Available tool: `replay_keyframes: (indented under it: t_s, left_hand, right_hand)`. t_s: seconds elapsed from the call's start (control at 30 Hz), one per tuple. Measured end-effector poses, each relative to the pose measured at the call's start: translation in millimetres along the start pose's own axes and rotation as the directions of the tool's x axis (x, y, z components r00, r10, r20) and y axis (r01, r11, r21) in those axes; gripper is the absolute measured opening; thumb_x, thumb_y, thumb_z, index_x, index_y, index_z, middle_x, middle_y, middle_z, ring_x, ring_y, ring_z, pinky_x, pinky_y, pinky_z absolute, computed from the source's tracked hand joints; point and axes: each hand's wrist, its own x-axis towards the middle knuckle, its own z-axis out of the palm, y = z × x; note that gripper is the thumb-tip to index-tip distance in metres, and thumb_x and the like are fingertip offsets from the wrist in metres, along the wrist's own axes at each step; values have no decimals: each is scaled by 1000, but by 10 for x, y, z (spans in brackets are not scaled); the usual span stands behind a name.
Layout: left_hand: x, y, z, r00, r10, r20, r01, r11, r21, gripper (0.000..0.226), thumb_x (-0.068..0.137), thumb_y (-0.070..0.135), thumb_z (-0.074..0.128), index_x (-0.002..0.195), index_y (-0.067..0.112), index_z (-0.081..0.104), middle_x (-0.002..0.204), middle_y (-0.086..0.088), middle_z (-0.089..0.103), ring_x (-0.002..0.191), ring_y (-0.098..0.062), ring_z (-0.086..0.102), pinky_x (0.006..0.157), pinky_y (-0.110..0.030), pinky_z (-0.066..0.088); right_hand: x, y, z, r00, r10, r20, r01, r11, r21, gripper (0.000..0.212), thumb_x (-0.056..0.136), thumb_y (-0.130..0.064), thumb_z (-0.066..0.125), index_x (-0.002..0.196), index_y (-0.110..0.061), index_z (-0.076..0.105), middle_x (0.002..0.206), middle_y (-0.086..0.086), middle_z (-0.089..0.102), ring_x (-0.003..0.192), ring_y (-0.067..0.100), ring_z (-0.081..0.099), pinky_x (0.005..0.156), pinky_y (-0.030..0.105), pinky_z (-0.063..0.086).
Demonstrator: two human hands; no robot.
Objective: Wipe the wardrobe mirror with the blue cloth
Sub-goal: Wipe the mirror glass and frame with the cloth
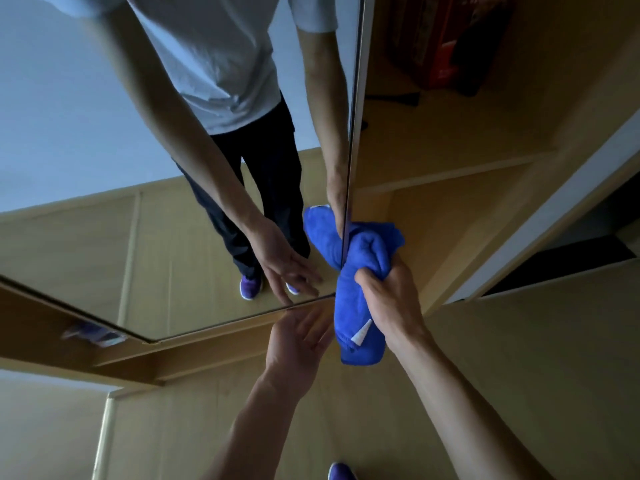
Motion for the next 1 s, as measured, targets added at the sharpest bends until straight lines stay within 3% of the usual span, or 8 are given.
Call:
replay_keyframes:
  t_s: [0.13, 0.2, 0.3, 0.4, 0.63, 0.8, 0.9, 1.0]
  left_hand:
    - [-203, 84, 113, 996, 8, -91, 6, 989, 149, 28, 99, 15, 55, 124, 5, 62, 122, -17, 68, 96, -30, 68, 95, -42, 52]
    - [-431, 79, 207, 996, 50, -75, -25, 952, 304, 31, 102, 18, 51, 129, 6, 60, 123, -19, 70, 95, -30, 68, 92, -42, 54]
    - [-748, 103, 317, 985, 172, 22, -161, 863, 478, 25, 101, 15, 51, 115, 16, 72, 105, -13, 78, 85, -24, 73, 81, -36, 58]
    - [-1052, 251, 433, 949, 273, 157, -313, 755, 576, 33, 96, 13, 55, 93, 32, 81, 88, -4, 80, 75, -14, 73, 73, -29, 58]
    - [-1580, 807, 683, 796, 539, 277, -551, 454, 700, 38, 76, 28, 48, 106, 27, 72, 94, 5, 77, 90, -19, 72, 89, -49, 58]
    - [-1954, 1047, 1091, 629, 611, 480, -691, 157, 706, 39, 88, 22, 46, 118, 36, 68, 96, 26, 74, 91, 5, 68, 77, -23, 57]
    - [-2113, 1125, 1263, 577, 632, 517, -732, 120, 670, 44, 96, 9, 46, 131, 30, 63, 103, 18, 74, 91, 3, 68, 66, -16, 53]
    - [-2232, 1174, 1286, 551, 642, 534, -746, 90, 660, 44, 97, 8, 47, 135, 26, 61, 105, 10, 71, 83, 2, 67, 63, -13, 50]
  right_hand:
    - [26, -408, -90, 995, -91, -31, 90, 995, -36, 16, 82, -17, 56, 97, -16, 60, 80, 9, 69, 72, 21, 67, 68, 40, 54]
    - [42, -705, -135, 978, -199, -65, 199, 980, -12, 19, 73, -25, 51, 90, -20, 57, 63, -7, 61, 54, 9, 58, 53, 31, 47]
    - [36, -1022, -143, 955, -272, -118, 278, 960, 38, 23, 72, -29, 49, 93, -22, 54, 55, -15, 56, 47, 4, 52, 48, 20, 39]
    - [-33, -1045, -151, 965, -232, -120, 238, 970, 40, 21, 72, -29, 50, 84, -12, 52, 56, -5, 49, 47, 9, 48, 50, 30, 39]
    - [-11, -1309, -290, 988, -153, -20, 153, 988, 14, 15, 70, -23, 53, 68, -13, 42, 48, -9, 33, 42, 8, 33, 49, 32, 28]
    - [-9, -1802, -354, 969, -239, -59, 243, 967, 80, 9, 75, -25, 56, 71, -21, 49, 43, -14, 43, 41, 3, 39, 43, 26, 32]
    - [-31, -1937, -385, 954, -291, -75, 297, 950, 91, 10, 70, -29, 53, 69, -20, 50, 47, -12, 47, 42, 5, 43, 41, 22, 34]
    - [-59, -1762, -384, 960, -275, -43, 276, 961, 24, 13, 83, -25, 57, 81, -13, 54, 65, 2, 54, 61, 21, 56, 58, 36, 47]
